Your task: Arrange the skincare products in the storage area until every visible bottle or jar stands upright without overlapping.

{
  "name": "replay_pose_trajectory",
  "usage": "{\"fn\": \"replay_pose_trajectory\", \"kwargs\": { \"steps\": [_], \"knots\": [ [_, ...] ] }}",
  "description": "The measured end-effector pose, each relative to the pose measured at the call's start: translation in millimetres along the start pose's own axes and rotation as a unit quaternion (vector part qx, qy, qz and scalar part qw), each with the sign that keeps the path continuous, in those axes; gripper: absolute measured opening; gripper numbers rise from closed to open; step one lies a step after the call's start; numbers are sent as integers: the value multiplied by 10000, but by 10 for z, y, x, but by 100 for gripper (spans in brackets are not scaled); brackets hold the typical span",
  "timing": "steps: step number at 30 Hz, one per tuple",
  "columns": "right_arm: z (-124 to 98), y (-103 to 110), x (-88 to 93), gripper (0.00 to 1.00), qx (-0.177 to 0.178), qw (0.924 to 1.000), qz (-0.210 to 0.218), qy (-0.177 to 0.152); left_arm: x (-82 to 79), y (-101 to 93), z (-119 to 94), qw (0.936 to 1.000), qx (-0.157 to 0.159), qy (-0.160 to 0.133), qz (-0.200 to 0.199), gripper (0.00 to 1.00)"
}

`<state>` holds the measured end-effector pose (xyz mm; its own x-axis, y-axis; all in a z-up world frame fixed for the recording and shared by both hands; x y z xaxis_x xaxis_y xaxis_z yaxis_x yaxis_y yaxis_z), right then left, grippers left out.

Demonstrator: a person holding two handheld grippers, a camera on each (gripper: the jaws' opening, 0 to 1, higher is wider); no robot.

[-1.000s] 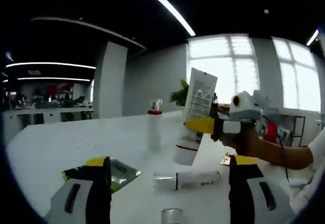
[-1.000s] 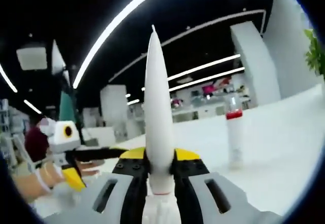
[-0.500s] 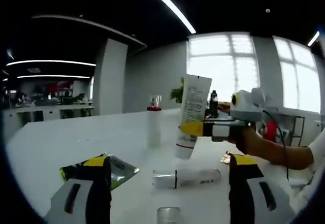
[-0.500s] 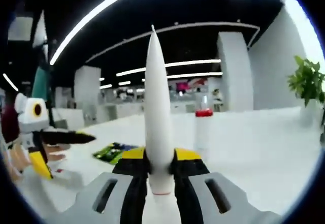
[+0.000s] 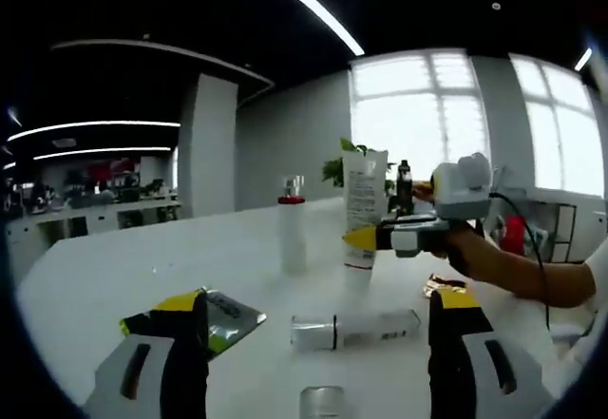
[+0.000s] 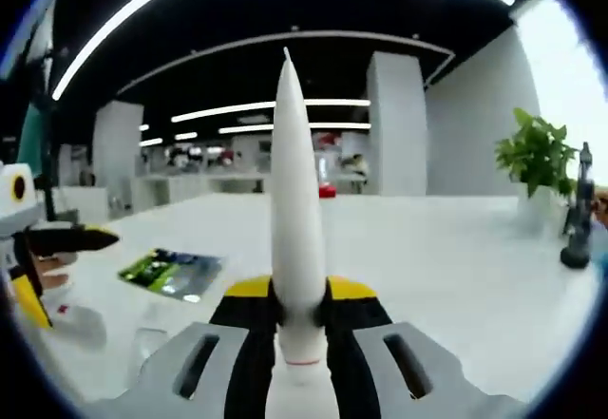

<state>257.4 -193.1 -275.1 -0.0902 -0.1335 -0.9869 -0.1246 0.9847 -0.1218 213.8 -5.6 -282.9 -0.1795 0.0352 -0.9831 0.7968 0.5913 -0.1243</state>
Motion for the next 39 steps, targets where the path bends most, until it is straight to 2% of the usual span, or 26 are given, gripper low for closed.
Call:
{"fn": "replay_pose_trajectory", "kwargs": {
  "steps": [3, 7, 13, 20, 26, 29, 31, 32, 33, 34, 36, 37, 38, 39],
  "knots": [
    [-46, -99, 15, 17, 286, 9993, -225, 68, 7, -12, -9, 10000, -7, 2, -1, 100],
    [-58, -177, 57, 17, 333, 9993, 37, 162, 12, -14, -12, 10000, -38, 9, 15, 100],
    [-143, -137, 86, 18, 339, 9993, 124, 62, 25, -27, -17, 10000, -51, 14, 18, 100],
    [-7, -148, 56, 19, 152, 9997, -152, -136, 40, -56, -19, 10000, -46, 15, 9, 100],
    [49, -85, 188, 29, 18, 9996, -127, 258, 62, -53, -30, 9999, -103, 26, -1, 100],
    [50, -61, 215, 36, -12, 9992, -169, 352, 67, -45, -33, 9999, -110, 26, -24, 100],
    [92, -81, 257, 43, 26, 9982, -165, 578, 75, -44, -37, 9999, -121, 28, -43, 100],
    [82, -74, 267, 42, -2, 9980, -141, 609, 77, -45, -38, 9999, -123, 30, -46, 100],
    [56, 21, 330, 39, -209, 9955, -49, 924, 82, -47, -40, 9999, -129, 34, -47, 100],
    [60, -17, 325, 42, -21, 9951, -46, 985, 84, -50, -43, 9999, -132, 34, -45, 100],
    [68, -6, 278, 44, 3, 9952, -100, 970, 88, -54, -47, 9999, -133, 36, -45, 100],
    [59, 9, 272, 46, -35, 9954, -101, 952, 89, -57, -47, 9999, -133, 34, -49, 100],
    [54, 94, 292, 50, -300, 9947, 80, 980, 90, -60, -48, 9999, -130, 29, -57, 100],
    [59, 130, 301, 56, -404, 9940, 228, 995, 93, -65, -49, 9999, -123, 28, -64, 100]
  ]
}}
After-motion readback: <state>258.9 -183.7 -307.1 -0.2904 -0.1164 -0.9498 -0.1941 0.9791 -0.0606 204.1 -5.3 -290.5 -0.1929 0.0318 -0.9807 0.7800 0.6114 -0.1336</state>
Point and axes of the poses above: the point that each gripper's makers call its tool centre point, and the gripper's own axes: z roughly forward along the fingers, y roughly to its left, x roughly out of its underside, the point moved 2 cm from there along -z, roughly backward along the fingers, and after that the axes turned 4 degrees about -z, right-handed, at the moved point
